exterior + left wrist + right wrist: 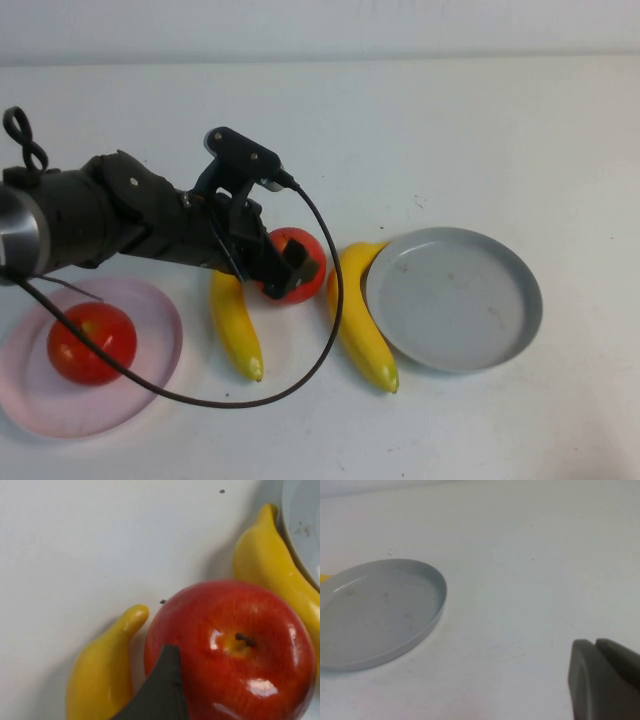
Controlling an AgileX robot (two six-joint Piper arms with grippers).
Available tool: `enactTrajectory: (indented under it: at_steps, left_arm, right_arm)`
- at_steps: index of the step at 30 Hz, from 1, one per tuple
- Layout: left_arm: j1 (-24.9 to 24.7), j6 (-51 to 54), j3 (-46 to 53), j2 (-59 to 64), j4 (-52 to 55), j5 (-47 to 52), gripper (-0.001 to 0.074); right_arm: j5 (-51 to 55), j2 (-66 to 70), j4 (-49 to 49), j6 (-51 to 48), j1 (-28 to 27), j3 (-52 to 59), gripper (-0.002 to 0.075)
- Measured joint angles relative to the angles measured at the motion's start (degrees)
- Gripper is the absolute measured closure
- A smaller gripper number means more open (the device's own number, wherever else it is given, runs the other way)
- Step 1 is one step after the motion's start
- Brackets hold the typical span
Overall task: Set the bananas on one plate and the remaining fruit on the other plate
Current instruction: Put one type of fruit in the left plate
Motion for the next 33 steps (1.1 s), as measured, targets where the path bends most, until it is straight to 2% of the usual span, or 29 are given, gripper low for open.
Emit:
enactTrajectory:
  at_steps: [13,18,23,29,33]
  left_arm:
    - [0.0,0.9,0.0,2.6,-0.2,-2.5,0.0069]
    - [0.0,1.0,0.0,2.6,-0.2,-2.5,0.0169]
    - [0.0,1.0,0.0,2.6,-0.3,-2.2,0.0170]
    - [0.0,0.5,0.0,-3.5,0.1,0.7,0.0171]
    - [0.0,-7.6,0.0,-10.2,5.2,6.0,0.0171]
  right_arm:
    - [0.0,0.0,0.1,0.0,0.0,0.0,0.0744]
    - [0.0,0.0,0.1,0.0,0.0,0.0,0.0744]
    - [0.0,0.0,0.1,0.0,0.0,0.0,0.0744]
    - [0.0,0.0,0.1,0.0,0.0,0.0,0.0744]
    - [0.0,0.0,0.1,0.0,0.0,0.0,0.0744]
